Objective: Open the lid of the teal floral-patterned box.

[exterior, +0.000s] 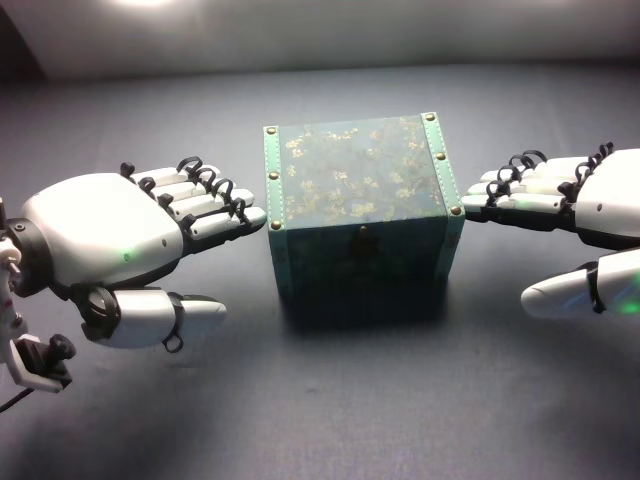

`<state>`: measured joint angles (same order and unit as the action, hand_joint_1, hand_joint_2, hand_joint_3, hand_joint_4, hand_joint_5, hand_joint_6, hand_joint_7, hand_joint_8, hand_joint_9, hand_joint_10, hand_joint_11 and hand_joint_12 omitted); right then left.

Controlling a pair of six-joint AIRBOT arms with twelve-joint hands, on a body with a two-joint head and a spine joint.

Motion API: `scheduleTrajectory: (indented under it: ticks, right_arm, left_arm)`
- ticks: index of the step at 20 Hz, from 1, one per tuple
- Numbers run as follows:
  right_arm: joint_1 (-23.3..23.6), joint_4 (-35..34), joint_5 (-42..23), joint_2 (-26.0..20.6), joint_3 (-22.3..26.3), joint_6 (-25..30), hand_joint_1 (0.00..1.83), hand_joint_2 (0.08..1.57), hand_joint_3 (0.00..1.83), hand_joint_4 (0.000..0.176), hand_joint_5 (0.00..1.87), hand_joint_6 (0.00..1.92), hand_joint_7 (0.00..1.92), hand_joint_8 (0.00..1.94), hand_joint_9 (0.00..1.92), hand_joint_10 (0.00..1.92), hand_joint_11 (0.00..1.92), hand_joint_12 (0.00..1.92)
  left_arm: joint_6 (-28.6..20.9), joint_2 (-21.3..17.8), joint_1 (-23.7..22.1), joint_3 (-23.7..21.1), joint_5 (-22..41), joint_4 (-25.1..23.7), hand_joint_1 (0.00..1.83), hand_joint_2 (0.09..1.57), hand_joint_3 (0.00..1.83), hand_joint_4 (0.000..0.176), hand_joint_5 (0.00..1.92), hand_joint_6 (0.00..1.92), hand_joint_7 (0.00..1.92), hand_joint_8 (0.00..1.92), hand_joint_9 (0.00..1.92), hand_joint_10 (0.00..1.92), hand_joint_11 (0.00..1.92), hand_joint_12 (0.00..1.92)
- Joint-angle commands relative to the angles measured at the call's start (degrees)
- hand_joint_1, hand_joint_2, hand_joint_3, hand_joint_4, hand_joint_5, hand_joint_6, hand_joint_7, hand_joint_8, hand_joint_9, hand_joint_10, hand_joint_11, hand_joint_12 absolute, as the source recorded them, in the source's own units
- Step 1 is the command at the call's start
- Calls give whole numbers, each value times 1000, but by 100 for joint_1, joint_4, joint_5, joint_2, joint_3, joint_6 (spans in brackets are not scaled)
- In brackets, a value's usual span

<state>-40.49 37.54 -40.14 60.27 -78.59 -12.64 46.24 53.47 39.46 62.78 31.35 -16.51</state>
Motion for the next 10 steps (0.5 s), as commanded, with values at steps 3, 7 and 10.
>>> scheduleTrajectory:
  ticks: [3, 7, 10]
  right_arm:
    - [90, -353, -707, 16, 21, 45, 0, 1276, 0, 4, 0, 0, 0, 0, 0, 0, 94, 84]
    - [89, -658, -1022, 5, 56, 45, 0, 1334, 0, 59, 0, 0, 0, 0, 62, 4, 60, 618]
    - [89, -874, -1270, 0, 57, 45, 0, 1447, 5, 26, 66, 9, 16, 4, 17, 5, 2, 445]
  left_arm:
    - [-26, 36, -114, -53, 783, 34, 0, 1441, 2, 0, 33, 8, 6, 2, 28, 6, 14, 6]
    - [-41, 34, -125, -69, 1076, 172, 9, 1452, 1, 0, 72, 2, 64, 6, 98, 9, 57, 29]
    - [-41, 18, -121, -93, 1250, 254, 0, 1432, 0, 0, 95, 13, 69, 10, 96, 5, 60, 33]
